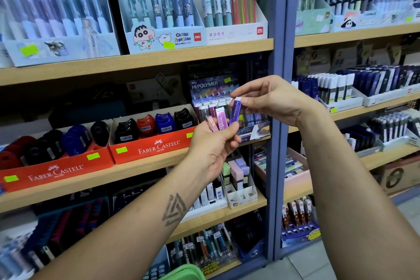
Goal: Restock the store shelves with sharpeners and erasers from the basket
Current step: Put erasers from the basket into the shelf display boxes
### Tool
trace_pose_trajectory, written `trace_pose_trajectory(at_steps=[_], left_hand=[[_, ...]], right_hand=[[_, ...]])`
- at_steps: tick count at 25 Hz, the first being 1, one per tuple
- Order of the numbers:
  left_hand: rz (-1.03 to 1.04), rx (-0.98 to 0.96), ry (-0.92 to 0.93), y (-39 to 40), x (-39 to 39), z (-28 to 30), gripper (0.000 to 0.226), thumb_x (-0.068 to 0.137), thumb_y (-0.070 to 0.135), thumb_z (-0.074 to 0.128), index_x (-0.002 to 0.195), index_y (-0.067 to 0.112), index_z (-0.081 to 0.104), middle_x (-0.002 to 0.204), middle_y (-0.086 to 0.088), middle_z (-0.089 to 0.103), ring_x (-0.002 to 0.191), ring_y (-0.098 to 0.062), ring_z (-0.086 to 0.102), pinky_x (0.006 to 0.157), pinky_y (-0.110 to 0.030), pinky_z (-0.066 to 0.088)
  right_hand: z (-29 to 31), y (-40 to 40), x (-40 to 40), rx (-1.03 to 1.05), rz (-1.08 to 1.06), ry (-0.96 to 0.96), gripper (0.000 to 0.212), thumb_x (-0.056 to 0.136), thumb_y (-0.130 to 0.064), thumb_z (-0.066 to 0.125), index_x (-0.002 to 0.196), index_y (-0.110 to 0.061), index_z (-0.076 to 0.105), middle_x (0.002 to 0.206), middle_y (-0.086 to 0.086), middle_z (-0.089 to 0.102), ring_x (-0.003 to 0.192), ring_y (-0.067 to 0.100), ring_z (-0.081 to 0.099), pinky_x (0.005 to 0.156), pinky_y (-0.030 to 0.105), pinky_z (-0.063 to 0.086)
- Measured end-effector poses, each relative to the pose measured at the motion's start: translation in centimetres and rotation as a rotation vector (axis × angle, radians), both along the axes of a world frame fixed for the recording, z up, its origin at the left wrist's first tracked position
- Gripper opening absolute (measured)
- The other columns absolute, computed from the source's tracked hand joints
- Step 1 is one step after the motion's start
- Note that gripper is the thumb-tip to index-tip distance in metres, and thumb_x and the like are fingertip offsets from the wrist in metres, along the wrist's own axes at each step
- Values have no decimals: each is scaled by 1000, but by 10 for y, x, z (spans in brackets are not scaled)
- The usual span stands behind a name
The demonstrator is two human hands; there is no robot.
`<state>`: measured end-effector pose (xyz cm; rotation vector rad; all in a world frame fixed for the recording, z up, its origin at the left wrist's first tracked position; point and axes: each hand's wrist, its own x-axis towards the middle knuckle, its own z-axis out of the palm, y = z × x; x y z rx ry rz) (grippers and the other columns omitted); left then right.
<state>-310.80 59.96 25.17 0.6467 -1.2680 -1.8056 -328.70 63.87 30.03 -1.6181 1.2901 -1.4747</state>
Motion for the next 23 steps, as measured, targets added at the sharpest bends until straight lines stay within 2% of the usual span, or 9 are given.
trace_pose_trajectory(at_steps=[2,5,7,8,11,15,20,23], left_hand=[[-3,21,15,0,-1,1,33,93,0,64,124,-7,55,83,-13,64,55,-14,59,43,-18,45],[-19,47,13,1,-1,1,34,98,4,57,129,-8,50,86,-15,63,53,-15,58,42,-18,45],[-31,52,2,2,0,1,36,98,4,57,131,-9,49,86,-15,62,53,-15,58,42,-18,44],[-37,54,-2,2,-1,0,36,98,4,58,131,-9,49,86,-15,62,54,-16,58,42,-18,44],[-58,55,-16,4,-2,-2,35,99,4,57,130,-9,49,85,-15,62,55,-16,57,42,-18,44],[-77,57,-22,5,-4,-3,31,99,3,56,127,-9,50,84,-16,61,54,-16,58,42,-18,45],[-103,83,-19,5,-3,-4,18,99,-4,50,117,-6,53,88,-20,63,57,-20,62,47,-21,51],[-120,94,-12,8,-1,-3,9,99,-6,49,105,-2,54,91,-22,62,60,-22,63,48,-22,52]], right_hand=[[3,-2,-2,-99,-101,-11,24,89,0,69,113,1,69,100,24,73,88,24,71,71,27,57],[8,-10,-15,-281,-526,36,16,87,-8,75,102,-3,72,87,15,75,72,18,71,70,29,55],[8,-13,-24,-291,-809,184,14,86,-18,77,98,-10,74,83,6,73,73,13,69,73,26,55],[7,-13,-26,-276,-879,266,14,86,-21,76,97,-12,75,82,2,72,76,12,69,76,24,55],[-1,-17,-25,-237,-884,392,15,87,-22,76,99,-13,75,81,0,70,80,13,67,83,27,55],[-3,-19,-21,-204,-871,489,13,87,-18,75,97,-10,76,87,7,73,87,20,68,88,36,55],[-1,-20,-14,-32,-860,707,15,92,-5,65,97,-5,79,97,12,75,99,27,66,87,31,52],[0,-19,-14,-14,-874,688,21,90,0,59,94,-4,79,95,11,74,94,24,64,80,28,48]])
